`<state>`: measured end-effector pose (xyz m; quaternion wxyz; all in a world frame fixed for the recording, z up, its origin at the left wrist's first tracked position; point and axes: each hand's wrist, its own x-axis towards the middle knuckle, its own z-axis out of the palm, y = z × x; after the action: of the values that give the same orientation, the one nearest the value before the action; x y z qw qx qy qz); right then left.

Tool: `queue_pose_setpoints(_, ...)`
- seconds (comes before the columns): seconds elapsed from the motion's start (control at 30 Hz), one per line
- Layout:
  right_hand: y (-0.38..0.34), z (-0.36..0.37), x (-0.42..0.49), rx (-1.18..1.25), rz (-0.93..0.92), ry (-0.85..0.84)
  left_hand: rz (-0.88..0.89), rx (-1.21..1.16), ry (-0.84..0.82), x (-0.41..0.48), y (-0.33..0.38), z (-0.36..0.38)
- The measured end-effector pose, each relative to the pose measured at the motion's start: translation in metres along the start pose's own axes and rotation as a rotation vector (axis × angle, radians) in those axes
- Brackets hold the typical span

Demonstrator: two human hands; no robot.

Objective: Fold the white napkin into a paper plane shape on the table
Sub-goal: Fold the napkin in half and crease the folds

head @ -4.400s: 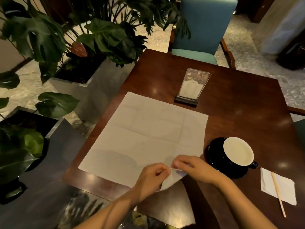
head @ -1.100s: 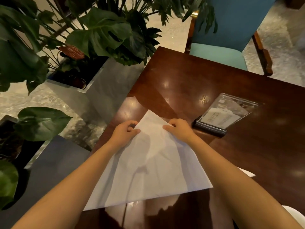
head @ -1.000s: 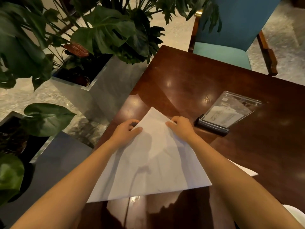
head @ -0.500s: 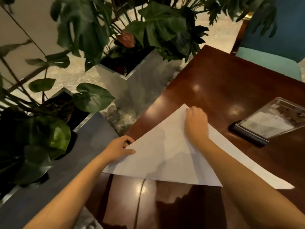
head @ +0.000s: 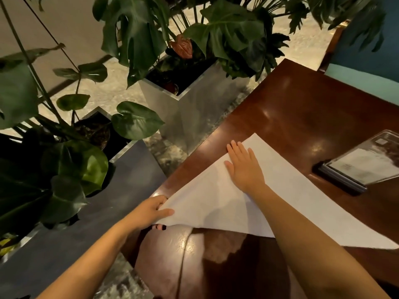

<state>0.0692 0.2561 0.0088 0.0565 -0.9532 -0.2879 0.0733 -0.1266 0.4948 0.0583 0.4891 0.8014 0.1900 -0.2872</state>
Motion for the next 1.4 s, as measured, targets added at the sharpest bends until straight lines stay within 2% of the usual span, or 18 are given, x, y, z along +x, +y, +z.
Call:
queue_pose_setpoints(0.23,0.004,-0.010,-0.001,0.045,-0.026,-0.032,-0.068,-0.007,-0.051,0.000,-0.002,-0.014)
queue_pose_setpoints(0.3,-0.014,-0.012,-0.020,0.085,-0.020,-0.006,-0.085,-0.035,-0.018,0.000,-0.010,-0.016)
queue_pose_setpoints(0.4,-0.061,-0.003,-0.067,0.207,-0.121,-0.034,-0.063,-0.088,0.019,-0.002,-0.018,-0.014)
queue_pose_setpoints(0.5,-0.086,0.012,-0.103,0.173,-0.213,0.028,-0.034,-0.132,0.031,-0.004,-0.020,-0.007)
queue_pose_setpoints(0.7,-0.054,0.011,-0.107,0.105,-0.077,-0.038,-0.018,-0.106,0.006,-0.008,-0.017,-0.010)
queue_pose_setpoints(0.83,0.002,0.004,-0.128,0.042,0.061,0.010,-0.036,-0.134,-0.005,-0.008,-0.017,-0.012)
queue_pose_setpoints(1.07,0.079,-0.002,-0.155,0.009,0.213,-0.062,-0.043,-0.061,-0.020,-0.011,-0.013,-0.011)
queue_pose_setpoints(1.17,0.073,-0.009,-0.157,0.045,0.250,-0.075,0.026,-0.058,0.005,-0.017,0.003,-0.011)
queue_pose_setpoints(1.23,0.049,-0.016,-0.161,0.106,0.216,0.006,0.120,-0.099,-0.004,-0.023,0.022,-0.012)
queue_pose_setpoints(1.33,0.005,-0.021,-0.177,0.199,0.129,0.131,0.204,-0.260,-0.128,-0.029,0.060,-0.013)
queue_pose_setpoints(1.4,-0.014,-0.017,-0.188,0.282,0.146,0.163,0.235,-0.325,-0.240,-0.027,0.085,-0.016)
